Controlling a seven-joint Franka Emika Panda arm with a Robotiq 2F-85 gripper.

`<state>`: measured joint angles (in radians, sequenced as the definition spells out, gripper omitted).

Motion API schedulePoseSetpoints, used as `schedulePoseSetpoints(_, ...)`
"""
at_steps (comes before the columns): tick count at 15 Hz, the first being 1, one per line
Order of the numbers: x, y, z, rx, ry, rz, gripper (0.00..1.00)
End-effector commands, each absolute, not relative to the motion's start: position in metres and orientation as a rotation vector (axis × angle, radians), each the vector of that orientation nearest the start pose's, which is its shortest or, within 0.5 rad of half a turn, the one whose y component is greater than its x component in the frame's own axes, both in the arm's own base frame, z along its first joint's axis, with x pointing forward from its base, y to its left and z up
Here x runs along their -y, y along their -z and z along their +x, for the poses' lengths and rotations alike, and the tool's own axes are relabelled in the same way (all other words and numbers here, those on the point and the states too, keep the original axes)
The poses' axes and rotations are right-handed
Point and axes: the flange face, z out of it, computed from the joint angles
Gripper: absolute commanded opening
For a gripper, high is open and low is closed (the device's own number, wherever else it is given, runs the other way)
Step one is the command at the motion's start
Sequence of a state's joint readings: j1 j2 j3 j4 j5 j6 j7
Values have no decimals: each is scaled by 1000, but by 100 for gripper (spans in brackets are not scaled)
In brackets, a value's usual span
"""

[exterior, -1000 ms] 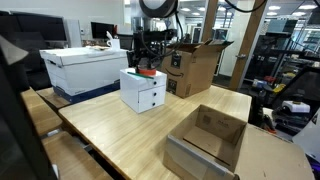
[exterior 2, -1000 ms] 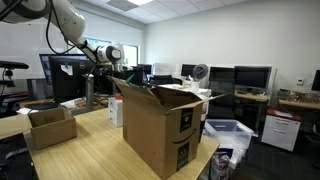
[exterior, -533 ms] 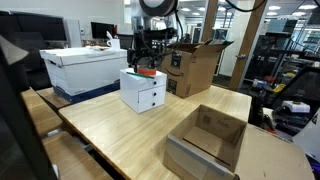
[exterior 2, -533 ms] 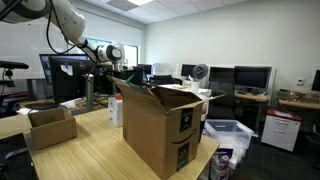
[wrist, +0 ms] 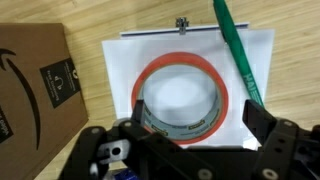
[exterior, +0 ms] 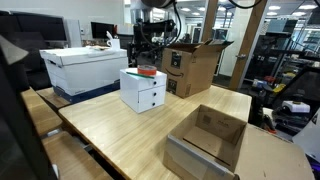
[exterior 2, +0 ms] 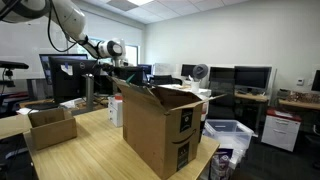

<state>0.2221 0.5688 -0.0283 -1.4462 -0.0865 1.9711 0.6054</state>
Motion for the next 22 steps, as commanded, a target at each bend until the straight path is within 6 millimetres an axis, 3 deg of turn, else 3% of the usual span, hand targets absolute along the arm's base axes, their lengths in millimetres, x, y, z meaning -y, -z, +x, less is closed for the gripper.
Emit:
schedulePoseSetpoints(1,-127,-370,688,-605,-36,-3187,100)
schedulePoseSetpoints(5,-121,-376,684,-609,-64,-3195,100)
schedulePoseSetpoints(7,-118,-381,682,-613,-71,-3197,74)
schedulePoseSetpoints(14,-109,-393,668,-619,-123,-3191,35)
schedulePoseSetpoints(19,-107,-379,644,-583,-187,-3176,6)
schedulePoseSetpoints(22,-105,-369,628,-451,-187,-3170,4)
